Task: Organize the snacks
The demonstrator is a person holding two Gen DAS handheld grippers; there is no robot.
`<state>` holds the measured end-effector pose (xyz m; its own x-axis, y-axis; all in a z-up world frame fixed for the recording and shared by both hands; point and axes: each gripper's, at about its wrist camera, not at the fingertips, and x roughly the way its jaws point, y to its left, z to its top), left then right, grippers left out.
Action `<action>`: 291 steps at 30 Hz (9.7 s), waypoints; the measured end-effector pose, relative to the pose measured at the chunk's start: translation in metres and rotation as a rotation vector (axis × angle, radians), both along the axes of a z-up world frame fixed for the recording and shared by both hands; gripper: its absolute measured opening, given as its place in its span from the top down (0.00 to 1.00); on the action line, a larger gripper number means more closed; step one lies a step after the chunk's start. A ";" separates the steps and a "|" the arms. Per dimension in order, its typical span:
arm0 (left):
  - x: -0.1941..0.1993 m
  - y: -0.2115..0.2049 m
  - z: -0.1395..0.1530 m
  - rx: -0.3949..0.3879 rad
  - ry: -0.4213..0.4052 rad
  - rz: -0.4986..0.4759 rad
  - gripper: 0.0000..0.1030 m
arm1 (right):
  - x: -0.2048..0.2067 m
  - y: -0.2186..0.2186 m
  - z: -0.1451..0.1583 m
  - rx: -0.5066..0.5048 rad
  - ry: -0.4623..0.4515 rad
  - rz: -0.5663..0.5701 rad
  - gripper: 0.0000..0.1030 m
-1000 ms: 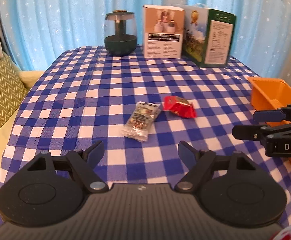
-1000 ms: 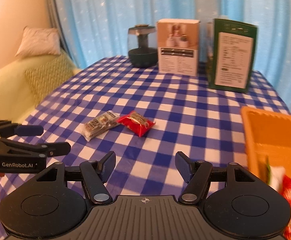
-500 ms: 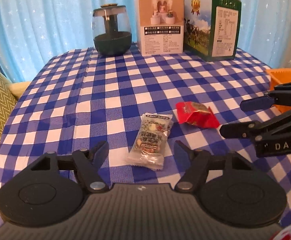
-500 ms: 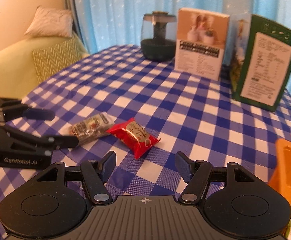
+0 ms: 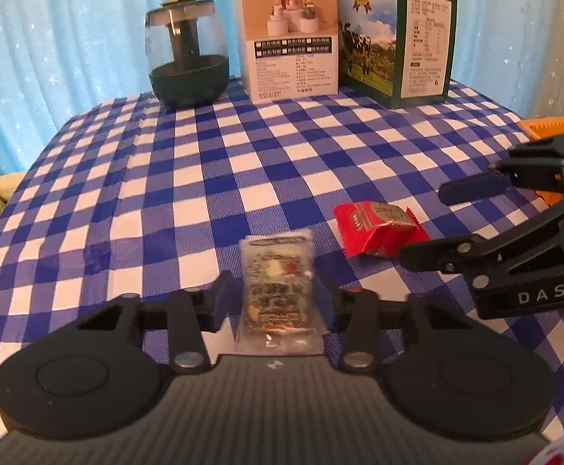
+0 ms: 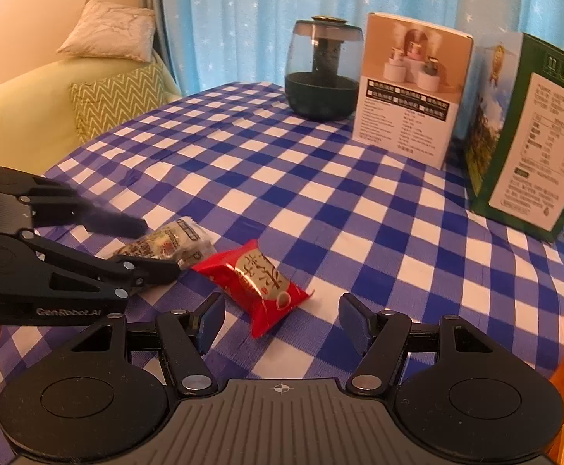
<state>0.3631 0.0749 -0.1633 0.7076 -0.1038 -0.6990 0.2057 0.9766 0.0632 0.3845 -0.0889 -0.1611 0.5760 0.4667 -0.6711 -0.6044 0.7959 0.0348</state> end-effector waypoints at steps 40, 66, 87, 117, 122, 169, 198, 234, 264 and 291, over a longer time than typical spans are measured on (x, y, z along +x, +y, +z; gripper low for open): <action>-0.010 0.001 -0.003 -0.013 0.018 0.036 0.67 | -0.010 -0.009 0.005 0.064 0.118 -0.096 0.69; -0.168 -0.065 0.071 -0.132 -0.012 0.045 0.67 | -0.186 -0.074 0.061 0.069 0.139 -0.308 0.69; -0.278 -0.094 0.133 -0.149 -0.052 0.043 0.67 | -0.288 -0.109 0.116 0.113 0.088 -0.382 0.69; -0.265 -0.162 0.142 -0.178 -0.050 -0.095 0.67 | -0.295 -0.193 0.132 0.113 0.057 -0.561 0.69; -0.256 -0.179 0.142 -0.177 -0.049 -0.124 0.67 | -0.292 -0.208 0.130 0.114 0.059 -0.589 0.69; -0.131 -0.278 0.096 -0.194 0.010 -0.232 0.67 | -0.179 -0.288 0.105 0.081 0.057 -0.659 0.69; -0.138 -0.258 0.084 -0.179 0.013 -0.190 0.61 | -0.178 -0.277 0.102 0.100 0.071 -0.645 0.69; -0.174 -0.219 0.098 -0.229 0.017 -0.093 0.35 | -0.203 -0.293 0.107 0.215 0.120 -0.729 0.31; -0.309 -0.176 0.168 -0.206 -0.080 0.023 0.00 | -0.350 -0.239 0.175 0.163 0.049 -0.690 0.24; -0.366 -0.169 0.192 -0.159 -0.099 0.071 0.00 | -0.408 -0.220 0.203 0.155 0.002 -0.638 0.24</action>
<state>-0.0033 -0.0937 0.0283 0.7813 -0.1545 -0.6047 0.1363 0.9877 -0.0762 -0.0232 -0.3087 0.0418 0.7705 0.1252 -0.6250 -0.0150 0.9838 0.1785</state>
